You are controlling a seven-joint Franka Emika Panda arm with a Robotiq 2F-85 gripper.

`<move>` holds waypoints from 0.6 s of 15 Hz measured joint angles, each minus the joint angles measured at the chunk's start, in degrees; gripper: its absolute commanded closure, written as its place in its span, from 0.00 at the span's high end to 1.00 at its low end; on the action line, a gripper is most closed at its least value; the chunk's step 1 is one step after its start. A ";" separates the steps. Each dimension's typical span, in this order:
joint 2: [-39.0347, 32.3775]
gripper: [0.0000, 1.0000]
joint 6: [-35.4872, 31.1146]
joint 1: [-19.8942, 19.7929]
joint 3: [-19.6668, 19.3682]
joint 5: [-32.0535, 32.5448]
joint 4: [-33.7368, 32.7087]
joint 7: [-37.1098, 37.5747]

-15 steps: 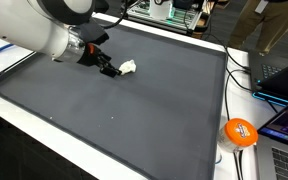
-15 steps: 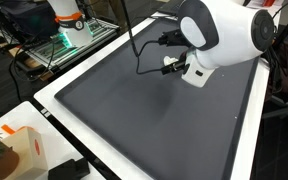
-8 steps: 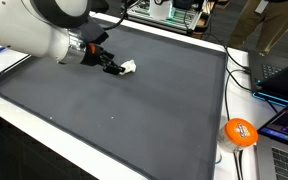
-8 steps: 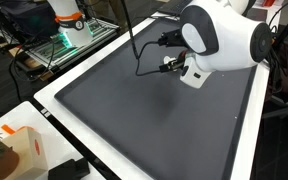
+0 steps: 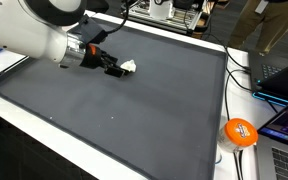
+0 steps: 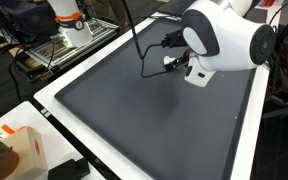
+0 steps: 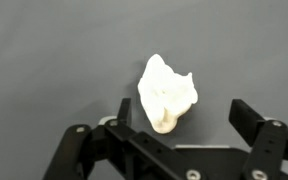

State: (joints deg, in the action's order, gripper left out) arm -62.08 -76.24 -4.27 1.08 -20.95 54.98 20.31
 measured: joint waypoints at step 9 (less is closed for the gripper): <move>-2.08 1.00 0.99 0.03 0.71 -0.07 -2.18 -0.31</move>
State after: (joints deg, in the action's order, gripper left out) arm -64.16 -75.26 -4.24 1.79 -21.02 52.79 20.00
